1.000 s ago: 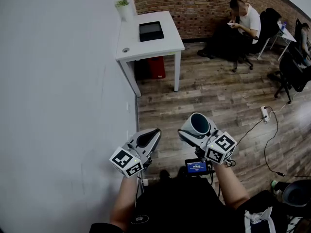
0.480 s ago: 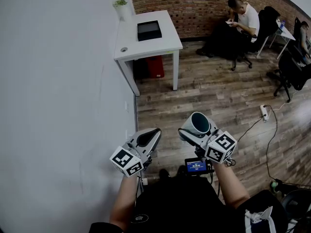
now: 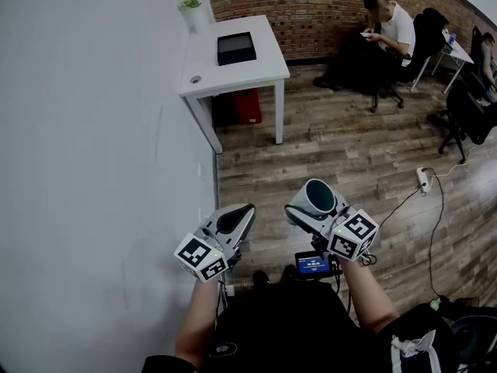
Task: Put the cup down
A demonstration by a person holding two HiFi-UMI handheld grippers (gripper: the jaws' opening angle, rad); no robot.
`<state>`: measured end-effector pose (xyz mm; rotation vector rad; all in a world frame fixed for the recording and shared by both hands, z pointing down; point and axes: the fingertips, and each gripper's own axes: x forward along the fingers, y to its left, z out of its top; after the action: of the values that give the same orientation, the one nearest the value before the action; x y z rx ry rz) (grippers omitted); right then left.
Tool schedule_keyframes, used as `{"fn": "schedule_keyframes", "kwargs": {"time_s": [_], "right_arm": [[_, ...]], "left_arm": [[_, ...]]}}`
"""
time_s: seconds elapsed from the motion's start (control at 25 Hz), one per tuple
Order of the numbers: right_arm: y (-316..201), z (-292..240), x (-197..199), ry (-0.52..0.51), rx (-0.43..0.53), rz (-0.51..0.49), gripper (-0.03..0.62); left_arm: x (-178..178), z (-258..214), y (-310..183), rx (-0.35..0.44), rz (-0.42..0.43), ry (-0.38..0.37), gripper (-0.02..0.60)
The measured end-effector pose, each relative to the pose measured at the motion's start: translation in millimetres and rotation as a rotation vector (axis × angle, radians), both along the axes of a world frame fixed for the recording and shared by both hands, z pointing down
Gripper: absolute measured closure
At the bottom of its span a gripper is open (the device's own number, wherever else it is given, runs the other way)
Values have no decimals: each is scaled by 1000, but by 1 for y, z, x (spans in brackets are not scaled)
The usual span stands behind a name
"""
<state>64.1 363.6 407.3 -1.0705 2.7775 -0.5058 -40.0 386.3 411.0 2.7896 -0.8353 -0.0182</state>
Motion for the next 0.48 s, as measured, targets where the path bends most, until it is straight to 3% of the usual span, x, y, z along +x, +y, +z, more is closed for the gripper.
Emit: {"fn": "schedule_keyframes", "kwargs": {"time_s": [0.48], "right_arm": [[-22, 15, 45, -23, -14, 0, 190]], "left_arm": [[32, 6, -34, 9, -56, -36, 574]]}}
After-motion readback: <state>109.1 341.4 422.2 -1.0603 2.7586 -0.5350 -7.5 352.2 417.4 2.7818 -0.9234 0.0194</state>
